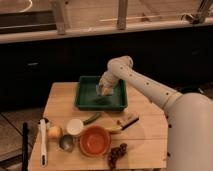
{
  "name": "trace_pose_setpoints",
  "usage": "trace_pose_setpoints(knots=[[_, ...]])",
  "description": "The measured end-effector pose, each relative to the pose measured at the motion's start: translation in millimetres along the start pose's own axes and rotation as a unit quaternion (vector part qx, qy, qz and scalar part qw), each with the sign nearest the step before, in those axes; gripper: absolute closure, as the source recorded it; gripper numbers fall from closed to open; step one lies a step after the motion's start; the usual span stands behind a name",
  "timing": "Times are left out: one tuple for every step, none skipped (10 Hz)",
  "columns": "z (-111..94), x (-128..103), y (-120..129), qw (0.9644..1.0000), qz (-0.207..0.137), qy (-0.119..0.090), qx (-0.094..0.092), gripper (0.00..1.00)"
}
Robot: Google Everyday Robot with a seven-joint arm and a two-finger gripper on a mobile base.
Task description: Place sponge in tray
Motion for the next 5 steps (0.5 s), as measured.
trace_pose_setpoints(knots=[[0.3,0.9,0.0,1.0,0.001,0.001,-0.001,0.2],[1.6,1.7,0.8,1.0,0.001,0.002,-0.004,0.2],[2.4,1.3,0.8,1.0,0.001,0.003,-0.006,0.2],[3.4,0.8,0.9,1.0,0.001,0.003,-0.007,0.2],[4.2,1.1,1.0,0.9999,0.002,0.004,-0.009,0.2]])
